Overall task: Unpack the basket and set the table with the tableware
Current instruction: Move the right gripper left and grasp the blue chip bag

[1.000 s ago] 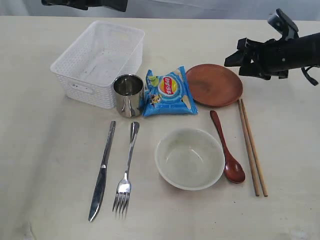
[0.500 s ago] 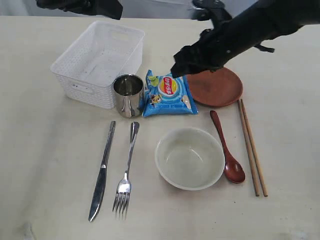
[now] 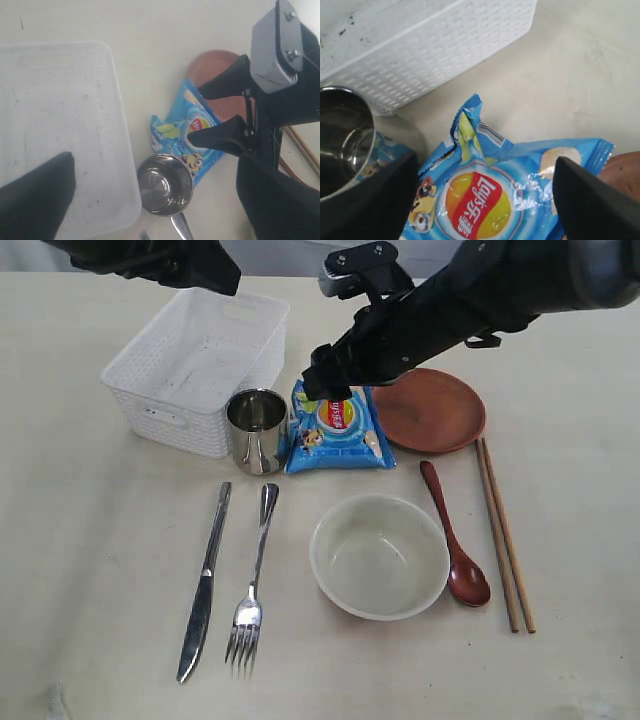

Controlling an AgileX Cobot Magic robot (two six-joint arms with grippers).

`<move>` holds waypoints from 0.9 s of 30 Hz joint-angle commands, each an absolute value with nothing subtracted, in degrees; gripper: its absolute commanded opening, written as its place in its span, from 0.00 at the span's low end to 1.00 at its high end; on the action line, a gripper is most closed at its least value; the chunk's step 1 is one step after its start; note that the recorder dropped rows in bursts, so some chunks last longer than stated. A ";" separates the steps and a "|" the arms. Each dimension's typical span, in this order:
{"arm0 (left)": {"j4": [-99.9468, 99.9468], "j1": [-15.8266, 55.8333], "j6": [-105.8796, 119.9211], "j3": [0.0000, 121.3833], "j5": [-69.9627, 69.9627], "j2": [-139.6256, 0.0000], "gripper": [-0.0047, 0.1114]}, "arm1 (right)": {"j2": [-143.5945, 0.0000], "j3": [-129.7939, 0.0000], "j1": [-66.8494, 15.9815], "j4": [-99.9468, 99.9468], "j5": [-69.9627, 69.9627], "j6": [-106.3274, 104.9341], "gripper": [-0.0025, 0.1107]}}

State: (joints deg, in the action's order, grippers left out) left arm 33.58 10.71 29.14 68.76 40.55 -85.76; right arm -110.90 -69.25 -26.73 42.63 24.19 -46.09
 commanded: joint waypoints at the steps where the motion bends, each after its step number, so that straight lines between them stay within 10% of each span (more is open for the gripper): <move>1: 33.27 10.61 29.46 67.85 40.01 -85.36 0.74 | -113.26 -69.26 -26.81 41.78 23.07 -45.64 0.65; 20: 33.27 10.61 29.58 67.85 40.01 -85.36 0.74 | -115.40 -69.26 -26.81 41.78 26.42 -44.49 0.64; 27: 33.27 10.61 29.58 67.85 40.01 -85.36 0.74 | -116.00 -69.26 -26.81 41.78 26.28 -43.63 0.40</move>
